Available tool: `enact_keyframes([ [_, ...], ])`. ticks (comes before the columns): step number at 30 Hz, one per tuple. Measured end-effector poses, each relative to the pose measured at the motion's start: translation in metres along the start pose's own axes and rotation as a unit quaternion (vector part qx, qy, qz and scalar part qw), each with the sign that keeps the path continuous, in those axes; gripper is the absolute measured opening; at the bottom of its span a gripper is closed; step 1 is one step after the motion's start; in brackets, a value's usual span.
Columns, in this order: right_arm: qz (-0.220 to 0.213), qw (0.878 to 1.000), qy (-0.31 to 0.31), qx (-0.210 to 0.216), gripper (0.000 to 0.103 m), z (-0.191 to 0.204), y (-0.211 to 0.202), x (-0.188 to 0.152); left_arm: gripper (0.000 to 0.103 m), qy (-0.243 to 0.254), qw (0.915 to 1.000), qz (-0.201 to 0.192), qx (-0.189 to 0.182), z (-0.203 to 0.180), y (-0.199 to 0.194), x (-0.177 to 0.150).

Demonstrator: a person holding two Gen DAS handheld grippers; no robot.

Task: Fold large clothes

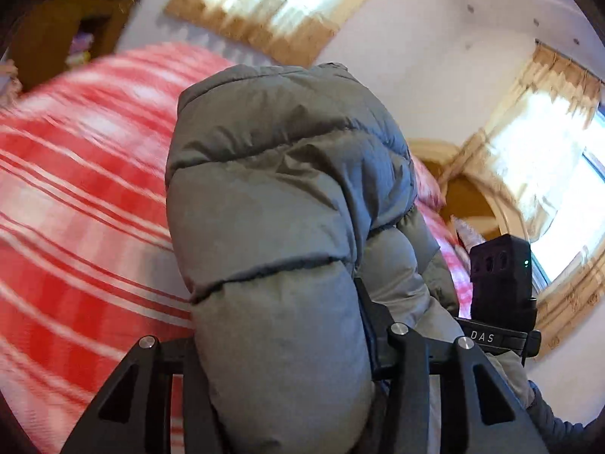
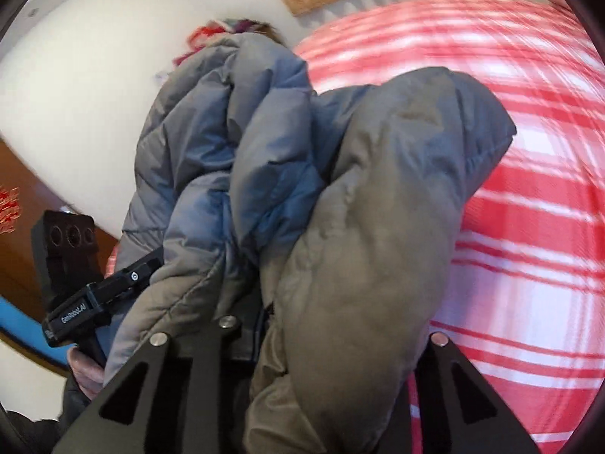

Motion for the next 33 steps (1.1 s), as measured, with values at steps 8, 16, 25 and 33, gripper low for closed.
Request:
enact_keyframes([
  [8,0.014,0.986,-0.14,0.088,0.031,0.15,0.085,0.061,0.046,-0.002,0.9825,-0.103,0.155,0.053,-0.145,0.045],
  [16,0.043,0.975,-0.212,0.051,0.028,0.209,0.194,0.073,0.046,-0.043,0.9507,-0.108,0.288,0.146,-0.157,0.052],
  [25,0.062,0.987,-0.149,0.024,0.031,0.156,0.27,0.073,0.052,-0.112,0.9377,-0.085,0.317,0.226,-0.118,0.036],
  [33,0.058,0.988,-0.142,-0.002,0.041,0.165,0.273,0.082,0.06,-0.117,0.932,-0.075,0.335,0.24,-0.106,0.04],
])
Point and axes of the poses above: each gripper's, at about its wrist camera, not at the fingertips, and y roughly the way its jaws point, z to its left, x to its top, the point moved 1 cm from there along y, roughly the way its jaws point, and after that the axes turned 3 degrees about z, right-handed, at the moved point
